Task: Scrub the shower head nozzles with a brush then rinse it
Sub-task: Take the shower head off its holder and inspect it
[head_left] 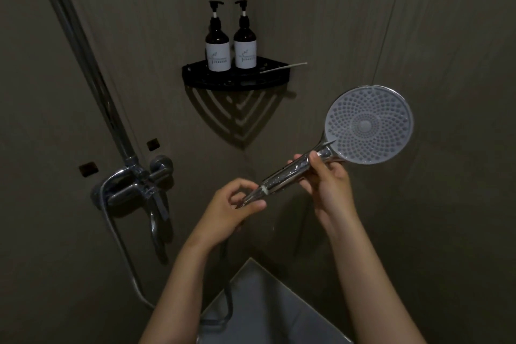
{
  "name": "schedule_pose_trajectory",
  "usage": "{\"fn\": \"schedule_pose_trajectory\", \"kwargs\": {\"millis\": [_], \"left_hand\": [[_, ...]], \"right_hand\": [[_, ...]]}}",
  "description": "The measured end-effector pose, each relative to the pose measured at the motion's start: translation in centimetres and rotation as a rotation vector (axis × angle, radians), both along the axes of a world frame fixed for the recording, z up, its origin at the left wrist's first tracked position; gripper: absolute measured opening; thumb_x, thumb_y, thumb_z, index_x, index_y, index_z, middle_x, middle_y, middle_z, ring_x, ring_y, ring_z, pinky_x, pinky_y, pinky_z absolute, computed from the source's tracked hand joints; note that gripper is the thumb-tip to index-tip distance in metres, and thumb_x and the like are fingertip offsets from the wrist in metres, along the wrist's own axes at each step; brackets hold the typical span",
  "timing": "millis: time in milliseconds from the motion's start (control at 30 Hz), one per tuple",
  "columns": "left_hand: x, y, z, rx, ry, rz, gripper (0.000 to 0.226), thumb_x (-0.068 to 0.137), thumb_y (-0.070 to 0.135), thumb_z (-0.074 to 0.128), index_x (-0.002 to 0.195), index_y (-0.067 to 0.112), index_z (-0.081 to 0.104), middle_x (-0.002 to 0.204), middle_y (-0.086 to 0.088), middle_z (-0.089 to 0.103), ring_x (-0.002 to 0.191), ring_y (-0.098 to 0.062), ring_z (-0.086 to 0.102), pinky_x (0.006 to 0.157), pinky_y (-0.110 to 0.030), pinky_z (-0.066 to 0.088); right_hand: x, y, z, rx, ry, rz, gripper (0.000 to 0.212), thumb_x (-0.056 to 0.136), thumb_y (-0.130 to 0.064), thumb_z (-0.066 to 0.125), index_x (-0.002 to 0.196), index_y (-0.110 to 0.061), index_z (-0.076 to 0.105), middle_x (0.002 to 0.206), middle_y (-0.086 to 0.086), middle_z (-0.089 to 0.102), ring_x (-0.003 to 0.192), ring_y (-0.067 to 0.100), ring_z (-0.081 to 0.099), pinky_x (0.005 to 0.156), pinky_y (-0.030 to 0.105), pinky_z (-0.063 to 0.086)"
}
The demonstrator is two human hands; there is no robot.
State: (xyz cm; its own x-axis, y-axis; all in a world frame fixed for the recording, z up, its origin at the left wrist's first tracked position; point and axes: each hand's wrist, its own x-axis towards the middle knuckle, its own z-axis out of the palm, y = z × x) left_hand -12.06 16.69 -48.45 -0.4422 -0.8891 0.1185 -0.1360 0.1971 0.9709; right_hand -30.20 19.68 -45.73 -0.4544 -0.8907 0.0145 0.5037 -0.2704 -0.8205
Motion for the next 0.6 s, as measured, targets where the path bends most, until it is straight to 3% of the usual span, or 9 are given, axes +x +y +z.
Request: {"fn": "schedule_pose_trajectory", "kwargs": {"millis": [133, 333, 467, 600], "left_hand": [[0.0, -0.1, -0.4, -0.006, 0.052, -0.005, 0.003, 0.091, 0.01, 0.055, 0.091, 0.01, 0.058, 0.052, 0.01, 0.051, 0.041, -0.001, 0.037, 0.039, -0.016, 0.032], [1.4, -0.7, -0.7, 0.0, 0.039, -0.037, 0.016, 0.096, 0.011, 0.046, 0.094, 0.001, 0.058, 0.046, 0.009, 0.041, 0.039, -0.004, 0.034, 0.041, -0.015, 0.031], [2.5, -1.0, -0.8, 0.039, 0.022, -0.065, 0.029, 0.098, 0.021, 0.041, 0.079, 0.019, 0.062, 0.047, 0.008, 0.038, 0.041, -0.004, 0.033, 0.044, -0.016, 0.03], [2.9, -0.8, -0.6, 0.157, 0.028, -0.027, 0.039, 0.1, 0.028, 0.034, 0.079, 0.007, 0.058, 0.042, 0.007, 0.038, 0.037, -0.002, 0.031, 0.04, -0.013, 0.028]], "right_hand": [[0.2, 0.0, -0.3, 0.016, -0.008, -0.007, 0.025, 0.092, -0.015, 0.056, 0.114, -0.004, 0.055, 0.098, 0.013, 0.072, 0.095, 0.024, 0.07, 0.073, 0.03, 0.058], [1.2, -0.1, -0.4, 0.035, 0.006, 0.009, 0.015, 0.091, -0.014, 0.057, 0.104, -0.007, 0.059, 0.094, 0.011, 0.073, 0.094, 0.023, 0.07, 0.077, 0.032, 0.058], [2.0, -0.2, -0.3, 0.036, 0.003, 0.028, 0.014, 0.092, -0.013, 0.056, 0.103, -0.006, 0.059, 0.095, 0.012, 0.072, 0.094, 0.022, 0.07, 0.078, 0.032, 0.058], [2.5, -0.3, -0.2, 0.022, 0.027, 0.052, 0.023, 0.091, -0.015, 0.057, 0.111, -0.002, 0.057, 0.097, 0.011, 0.073, 0.095, 0.022, 0.07, 0.084, 0.036, 0.056]]}}
